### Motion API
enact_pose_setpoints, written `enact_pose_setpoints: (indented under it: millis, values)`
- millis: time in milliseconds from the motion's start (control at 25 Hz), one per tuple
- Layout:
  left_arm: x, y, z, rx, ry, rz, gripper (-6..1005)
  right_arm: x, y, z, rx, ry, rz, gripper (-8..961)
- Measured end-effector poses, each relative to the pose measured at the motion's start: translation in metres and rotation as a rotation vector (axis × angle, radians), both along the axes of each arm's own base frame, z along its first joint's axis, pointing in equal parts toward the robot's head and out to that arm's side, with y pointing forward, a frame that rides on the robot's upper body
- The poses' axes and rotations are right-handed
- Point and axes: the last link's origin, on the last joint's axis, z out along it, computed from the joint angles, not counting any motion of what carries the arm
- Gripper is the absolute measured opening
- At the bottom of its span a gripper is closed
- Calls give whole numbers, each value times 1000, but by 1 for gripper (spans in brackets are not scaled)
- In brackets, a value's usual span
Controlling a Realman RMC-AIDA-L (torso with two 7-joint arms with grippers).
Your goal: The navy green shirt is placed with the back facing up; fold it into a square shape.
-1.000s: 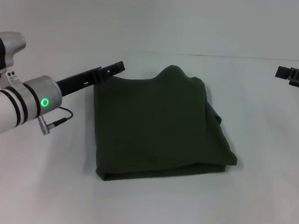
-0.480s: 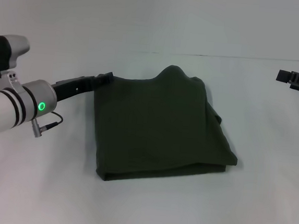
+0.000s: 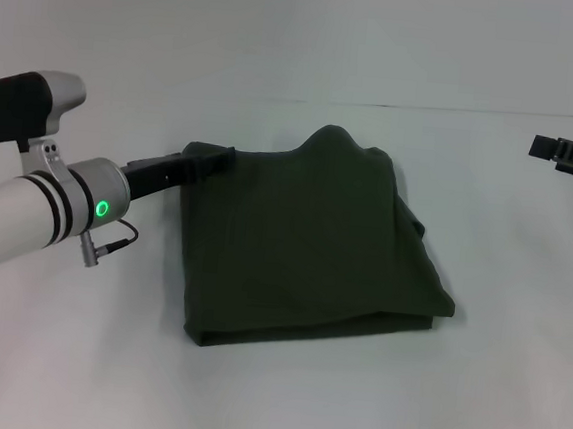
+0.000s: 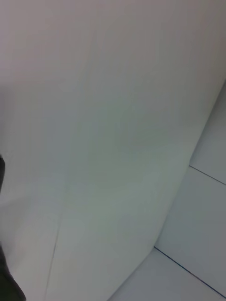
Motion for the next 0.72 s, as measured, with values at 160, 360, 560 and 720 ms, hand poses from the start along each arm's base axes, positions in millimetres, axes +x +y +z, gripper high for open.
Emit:
enact_pose_setpoints:
  millis: [160, 360, 560, 720]
  values:
    - [1, 0, -2, -5, 4, 2, 931, 1, 0, 0, 1, -1, -1, 836]
    - [5, 0, -5, -17, 6, -12, 931, 1, 0, -1, 5, -2, -7, 836]
    - [9, 1, -8, -33, 21, -33, 930, 2, 0, -1, 5, -2, -8, 835]
    - [9, 1, -8, -32, 23, -32, 930, 1, 0, -2, 4, -1, -8, 835]
